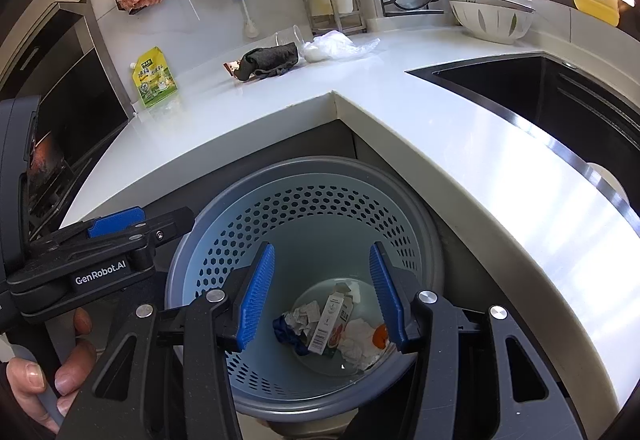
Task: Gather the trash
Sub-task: 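Move both tools back toward the grey cloth and plastic bag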
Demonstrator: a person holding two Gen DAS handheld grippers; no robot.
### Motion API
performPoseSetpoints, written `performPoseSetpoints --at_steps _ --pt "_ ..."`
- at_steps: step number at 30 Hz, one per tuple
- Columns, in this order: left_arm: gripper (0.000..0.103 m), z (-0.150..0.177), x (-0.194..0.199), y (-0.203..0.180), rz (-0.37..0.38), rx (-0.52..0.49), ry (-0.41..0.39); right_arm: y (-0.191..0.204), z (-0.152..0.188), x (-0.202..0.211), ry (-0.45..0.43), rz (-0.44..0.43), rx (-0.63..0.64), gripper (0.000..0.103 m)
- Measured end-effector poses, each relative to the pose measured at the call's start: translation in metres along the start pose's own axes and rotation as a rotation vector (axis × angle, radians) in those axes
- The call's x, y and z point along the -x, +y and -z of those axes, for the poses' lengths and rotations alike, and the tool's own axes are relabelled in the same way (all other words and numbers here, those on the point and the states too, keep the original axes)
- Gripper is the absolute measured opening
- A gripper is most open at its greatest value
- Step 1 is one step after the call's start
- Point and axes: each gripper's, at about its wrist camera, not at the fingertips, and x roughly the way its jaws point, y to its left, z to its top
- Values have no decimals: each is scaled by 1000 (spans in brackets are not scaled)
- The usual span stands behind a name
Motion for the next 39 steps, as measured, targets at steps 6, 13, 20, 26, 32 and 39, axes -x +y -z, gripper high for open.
performPoseSetpoints --at_steps 6,13,20,26,32,39 --pt "91 -1 9 4 9 20 -40 2 -2 3 -10 -3 8 48" --pt "95 -8 21 14 6 35 -107 4 -13 6 -33 -26 13 48" --pt "97 -32 24 26 4 60 -161 2 -44 4 -79 -26 31 50" --pt "97 -72 13 38 -10 78 -191 1 -89 -8 -122 -36 52 53" --pt "97 -126 -1 53 -56 82 -226 10 -149 -28 -145 -51 109 53" --pt "97 -178 -27 68 -106 115 -216 16 -212 -66 -122 -51 164 57"
